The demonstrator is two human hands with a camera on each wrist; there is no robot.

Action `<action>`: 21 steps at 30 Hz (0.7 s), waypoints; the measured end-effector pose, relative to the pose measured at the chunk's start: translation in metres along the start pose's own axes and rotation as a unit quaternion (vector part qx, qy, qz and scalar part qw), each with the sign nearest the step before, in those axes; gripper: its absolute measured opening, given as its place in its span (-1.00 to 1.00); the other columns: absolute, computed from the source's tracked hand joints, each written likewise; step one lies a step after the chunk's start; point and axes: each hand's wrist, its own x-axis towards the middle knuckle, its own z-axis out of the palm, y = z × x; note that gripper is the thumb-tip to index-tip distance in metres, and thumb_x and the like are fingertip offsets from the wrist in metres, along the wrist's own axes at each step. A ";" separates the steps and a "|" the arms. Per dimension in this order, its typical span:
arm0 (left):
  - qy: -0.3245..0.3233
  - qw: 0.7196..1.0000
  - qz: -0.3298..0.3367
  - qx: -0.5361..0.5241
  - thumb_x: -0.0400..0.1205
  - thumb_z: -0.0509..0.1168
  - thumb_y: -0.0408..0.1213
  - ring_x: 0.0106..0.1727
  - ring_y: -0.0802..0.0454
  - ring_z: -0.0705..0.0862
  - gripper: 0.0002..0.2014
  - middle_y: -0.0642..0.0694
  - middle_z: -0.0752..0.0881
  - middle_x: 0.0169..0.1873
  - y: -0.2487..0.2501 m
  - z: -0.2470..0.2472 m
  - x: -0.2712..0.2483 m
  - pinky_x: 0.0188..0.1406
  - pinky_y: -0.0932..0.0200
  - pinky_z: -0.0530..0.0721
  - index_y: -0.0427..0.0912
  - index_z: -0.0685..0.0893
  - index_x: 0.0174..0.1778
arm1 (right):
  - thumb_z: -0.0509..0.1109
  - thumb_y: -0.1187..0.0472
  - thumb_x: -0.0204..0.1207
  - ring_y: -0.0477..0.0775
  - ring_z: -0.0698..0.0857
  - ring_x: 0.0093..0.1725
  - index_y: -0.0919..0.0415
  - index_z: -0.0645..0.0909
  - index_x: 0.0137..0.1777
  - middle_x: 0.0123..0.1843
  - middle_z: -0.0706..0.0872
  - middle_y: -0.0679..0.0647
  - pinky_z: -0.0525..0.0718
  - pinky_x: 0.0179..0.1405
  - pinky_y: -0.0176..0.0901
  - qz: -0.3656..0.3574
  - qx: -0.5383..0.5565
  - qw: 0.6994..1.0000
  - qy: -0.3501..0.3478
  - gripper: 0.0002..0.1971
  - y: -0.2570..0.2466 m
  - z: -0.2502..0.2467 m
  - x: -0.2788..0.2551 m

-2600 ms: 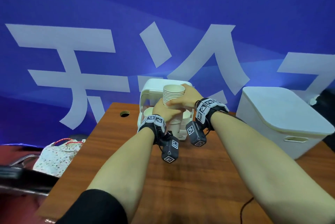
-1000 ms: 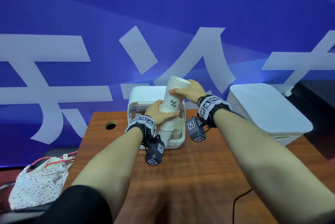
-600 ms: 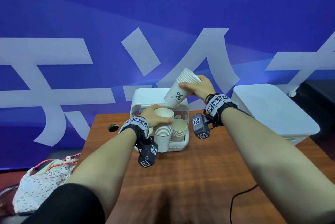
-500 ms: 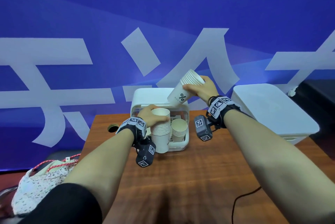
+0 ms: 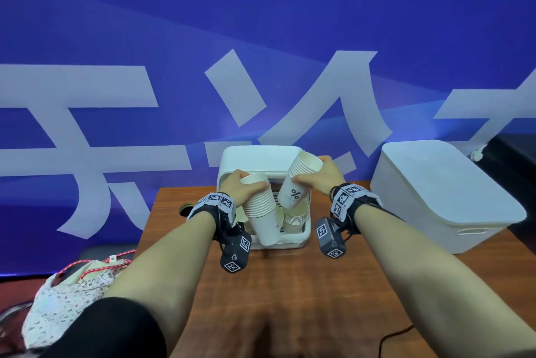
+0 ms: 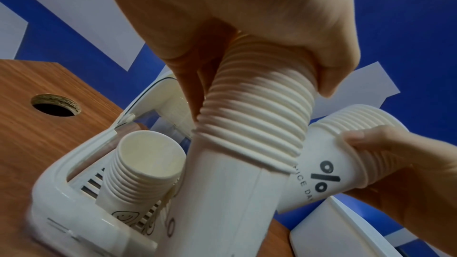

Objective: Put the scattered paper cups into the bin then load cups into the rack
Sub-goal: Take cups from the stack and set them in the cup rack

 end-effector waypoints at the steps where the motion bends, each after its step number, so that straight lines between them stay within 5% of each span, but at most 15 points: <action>1: 0.002 1.000 0.002 0.003 0.42 0.50 0.08 0.10 -0.05 0.59 -0.44 -0.08 0.57 0.10 -0.001 -0.001 -0.001 0.00 0.09 0.54 -0.13 0.52 0.23 | 0.70 -0.14 -0.10 0.06 0.74 0.03 0.26 0.55 0.16 0.00 0.71 0.07 0.66 -0.24 -0.16 0.001 -0.016 1.000 -0.002 -0.16 0.005 0.005 0.004; 4: 0.010 1.000 0.006 0.001 0.42 0.50 0.09 0.11 -0.04 0.58 -0.46 -0.10 0.58 0.20 -0.008 -0.005 0.001 -0.04 0.13 0.49 -0.09 0.53 0.20 | 0.68 -0.21 -0.12 0.05 0.73 0.01 0.21 0.53 0.16 -0.01 0.70 0.04 0.74 -0.19 -0.05 -0.005 -0.036 0.999 -0.014 -0.14 0.014 0.018 0.009; 8: 0.016 1.000 0.002 -0.004 0.42 0.49 0.11 0.14 -0.03 0.57 -0.41 -0.08 0.60 0.24 -0.018 -0.010 0.000 0.03 0.12 0.49 -0.09 0.54 0.28 | 0.71 0.00 0.10 -0.04 0.68 -0.03 0.19 0.50 0.18 0.00 0.66 0.01 0.54 -0.33 -0.32 -0.013 -0.025 1.000 -0.006 -0.31 0.012 0.025 -0.005; 12: 0.010 1.000 -0.010 -0.005 0.42 0.49 0.11 0.14 -0.02 0.58 -0.46 -0.05 0.60 0.19 -0.028 -0.011 -0.001 0.03 0.13 0.51 -0.03 0.54 0.23 | 0.69 -0.09 0.03 -0.04 0.73 -0.05 0.19 0.59 0.08 -0.04 0.72 0.02 0.49 -0.40 -0.39 -0.026 -0.030 0.999 -0.010 -0.34 0.019 0.031 -0.006; 17: 0.009 1.000 -0.012 0.006 0.42 0.50 0.09 0.13 -0.04 0.60 -0.50 -0.04 0.62 0.10 -0.031 -0.009 -0.002 0.02 0.12 0.54 -0.02 0.53 0.18 | 0.74 0.00 0.10 0.02 0.63 0.12 0.18 0.47 0.29 0.14 0.64 0.02 0.55 -0.03 -0.19 -0.035 -0.047 0.998 -0.016 -0.21 0.021 0.035 -0.011; 21: 0.011 0.999 -0.029 0.011 0.42 0.49 0.11 0.12 -0.04 0.59 -0.44 -0.06 0.60 0.12 -0.034 -0.006 -0.003 -0.01 0.12 0.51 -0.05 0.52 0.25 | 0.70 0.08 0.18 -0.02 0.58 0.09 0.12 0.46 0.33 0.13 0.62 -0.01 0.51 -0.03 -0.22 -0.032 -0.061 0.997 -0.041 -0.27 0.021 0.033 -0.016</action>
